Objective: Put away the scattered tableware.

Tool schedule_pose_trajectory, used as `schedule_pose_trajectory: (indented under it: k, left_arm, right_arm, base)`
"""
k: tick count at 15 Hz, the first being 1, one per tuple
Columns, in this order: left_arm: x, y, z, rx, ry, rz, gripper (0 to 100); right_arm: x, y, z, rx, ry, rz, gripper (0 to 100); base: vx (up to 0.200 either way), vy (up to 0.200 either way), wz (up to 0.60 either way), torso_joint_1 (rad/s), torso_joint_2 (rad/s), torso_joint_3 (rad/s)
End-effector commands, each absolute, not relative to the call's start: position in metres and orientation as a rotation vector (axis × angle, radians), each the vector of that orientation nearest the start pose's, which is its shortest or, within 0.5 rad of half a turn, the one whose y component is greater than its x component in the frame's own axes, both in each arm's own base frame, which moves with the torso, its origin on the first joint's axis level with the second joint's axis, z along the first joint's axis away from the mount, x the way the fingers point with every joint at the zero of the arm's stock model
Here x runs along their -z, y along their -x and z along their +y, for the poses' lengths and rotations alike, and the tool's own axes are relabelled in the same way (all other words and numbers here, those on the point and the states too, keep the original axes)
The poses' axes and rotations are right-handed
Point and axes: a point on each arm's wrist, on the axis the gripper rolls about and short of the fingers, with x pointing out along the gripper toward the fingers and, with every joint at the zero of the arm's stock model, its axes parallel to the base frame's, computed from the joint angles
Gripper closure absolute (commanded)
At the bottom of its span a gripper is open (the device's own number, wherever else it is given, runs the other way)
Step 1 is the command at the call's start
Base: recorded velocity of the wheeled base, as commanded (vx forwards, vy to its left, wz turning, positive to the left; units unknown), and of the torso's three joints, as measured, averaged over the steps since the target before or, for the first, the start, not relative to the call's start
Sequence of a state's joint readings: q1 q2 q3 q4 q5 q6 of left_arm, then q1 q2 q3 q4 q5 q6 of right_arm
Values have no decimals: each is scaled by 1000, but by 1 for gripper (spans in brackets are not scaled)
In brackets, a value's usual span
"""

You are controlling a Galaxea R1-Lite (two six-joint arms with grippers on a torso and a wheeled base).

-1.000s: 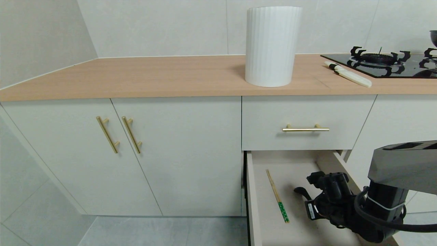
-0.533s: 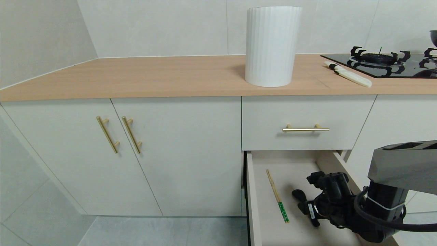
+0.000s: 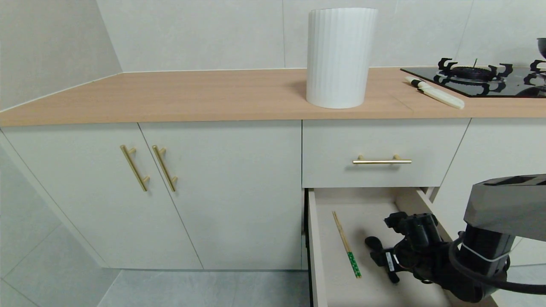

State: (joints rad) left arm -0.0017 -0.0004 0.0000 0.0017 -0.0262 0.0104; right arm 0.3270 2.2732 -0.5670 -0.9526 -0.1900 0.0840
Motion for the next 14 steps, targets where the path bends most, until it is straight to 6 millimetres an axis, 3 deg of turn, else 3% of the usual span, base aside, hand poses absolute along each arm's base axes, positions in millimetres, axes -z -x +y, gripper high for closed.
schedule_pose_trajectory:
  k: [1,7,14]
  left_arm:
    - [-75,23,-1,28,-11,1,0]
    - [-75,23,-1,28,-11,1,0]
    - [-75,23,-1,28,-11,1,0]
  right_arm:
    - [0,-299,97,-102,97,677,0]
    - [-64,-273,92,-117,86,621,0]
    - [-113,-243,82,-138,98,700,0]
  base:
    - [0,0,0,0,0,0]
    - [0,0,0,0,0,0]
    - [0,0,0,0,0,0]
